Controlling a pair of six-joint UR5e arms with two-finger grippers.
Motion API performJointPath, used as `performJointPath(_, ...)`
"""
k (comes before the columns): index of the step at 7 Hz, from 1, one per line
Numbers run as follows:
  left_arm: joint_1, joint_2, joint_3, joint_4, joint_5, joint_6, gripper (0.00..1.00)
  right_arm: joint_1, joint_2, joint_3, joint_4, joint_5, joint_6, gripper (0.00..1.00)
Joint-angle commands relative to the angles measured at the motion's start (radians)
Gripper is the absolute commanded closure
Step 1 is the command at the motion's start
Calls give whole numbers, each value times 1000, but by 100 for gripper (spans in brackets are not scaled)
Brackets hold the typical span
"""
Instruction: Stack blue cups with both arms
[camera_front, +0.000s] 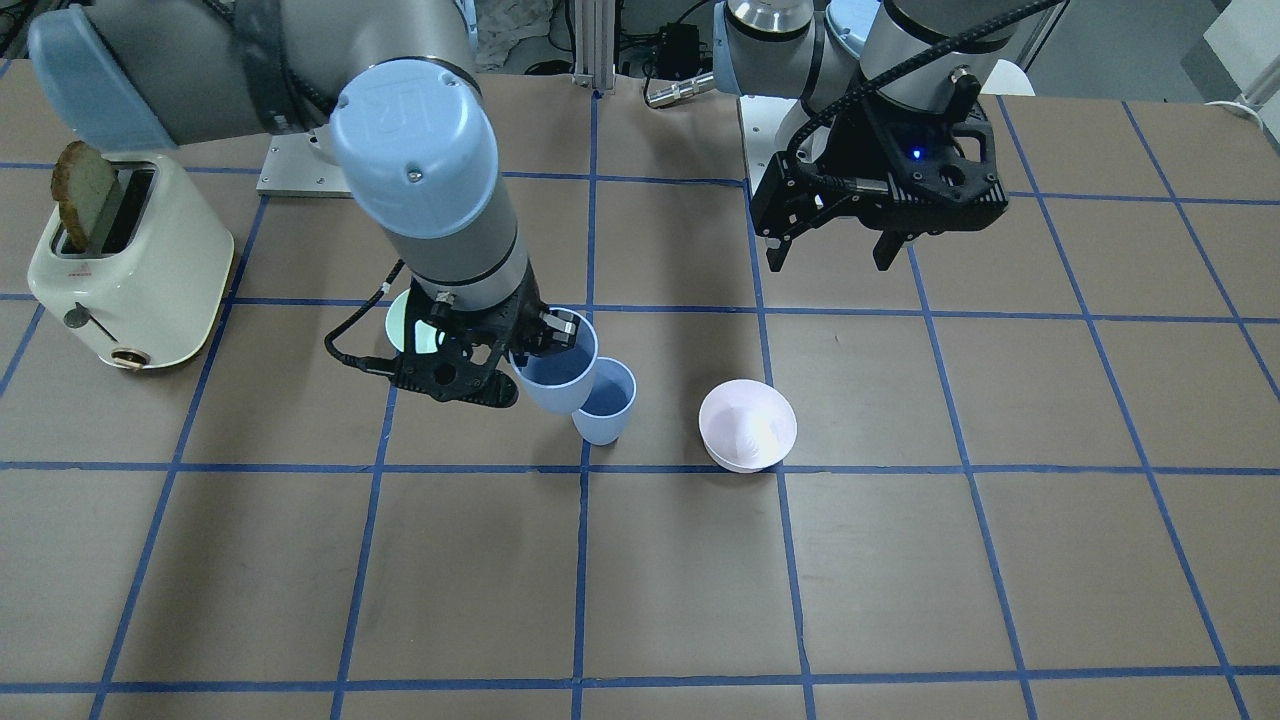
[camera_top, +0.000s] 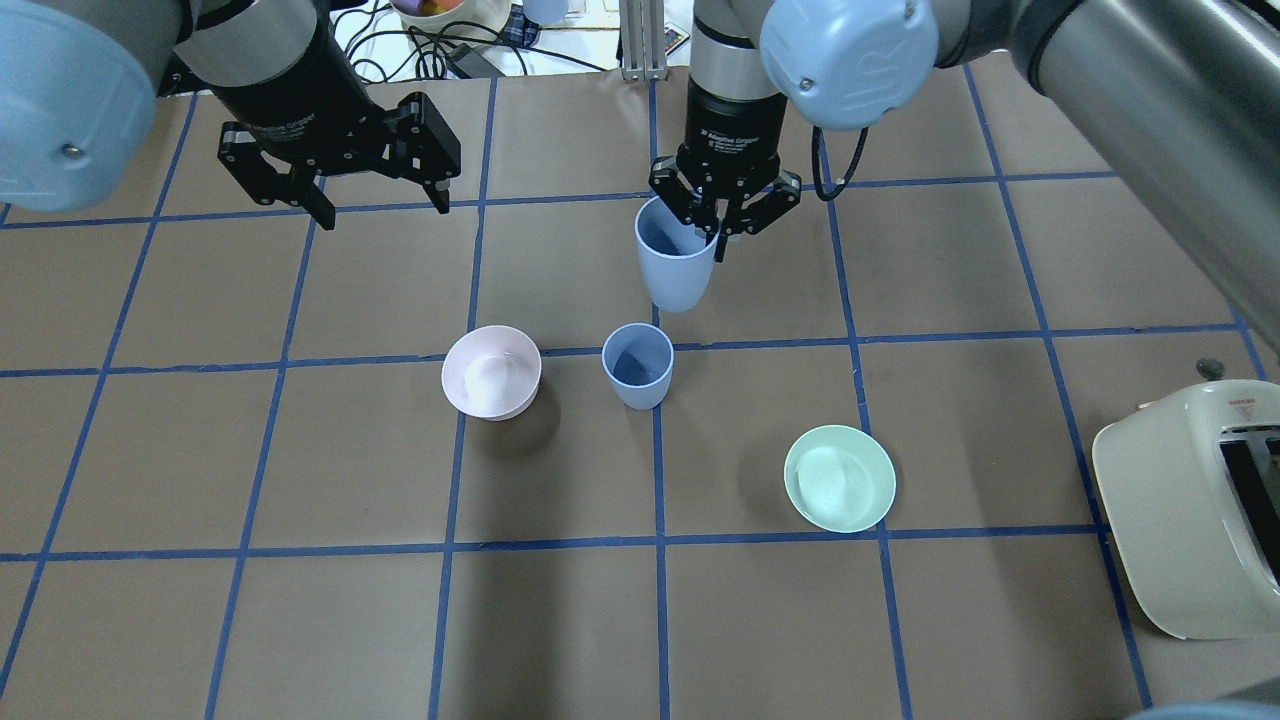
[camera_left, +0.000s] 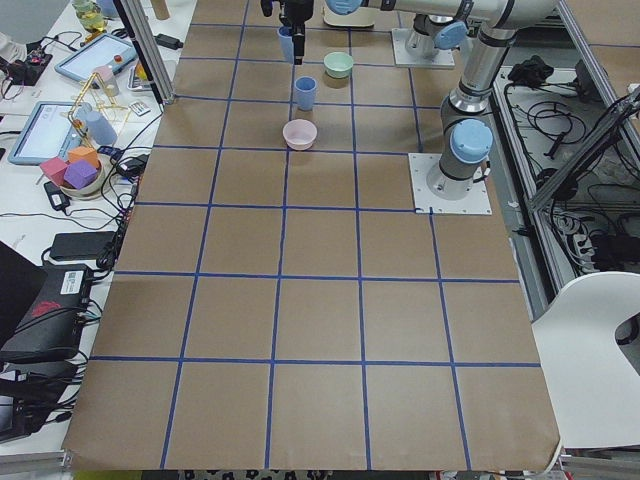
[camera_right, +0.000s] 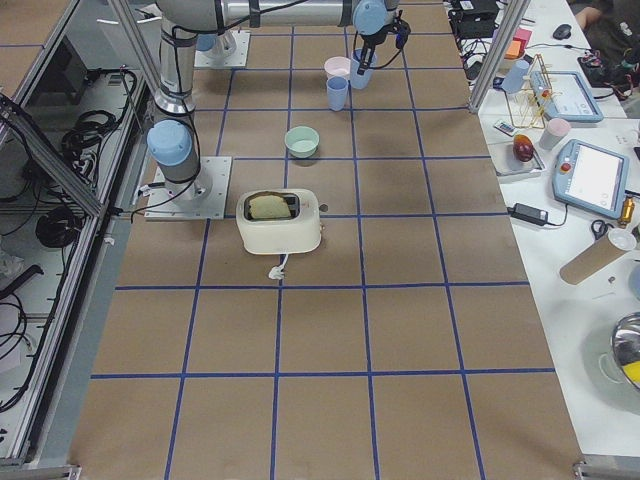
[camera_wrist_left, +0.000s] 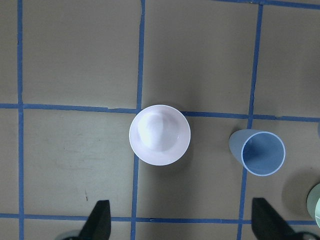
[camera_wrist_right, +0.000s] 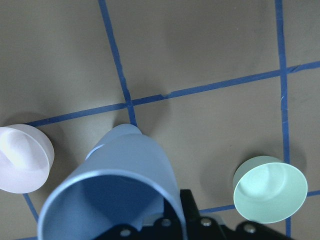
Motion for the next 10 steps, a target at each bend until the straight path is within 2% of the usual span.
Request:
performJointPath(1,-1,0,1,1,1,-4,0,56,9,29,0,5,40,100)
performJointPath(3,1,0,3,-1,3,-4,0,63,8,78,-14,6,40,100)
performJointPath(7,1,2,6,1,3,-4,0,64,36,87,-17,25,38,100)
performJointPath(9,1,0,6,15,3,-2,0,64,63,89,-63,40,38,100)
performJointPath(10,1,0,5,15,3,-2,0,63,63,89,-101,37,37,95)
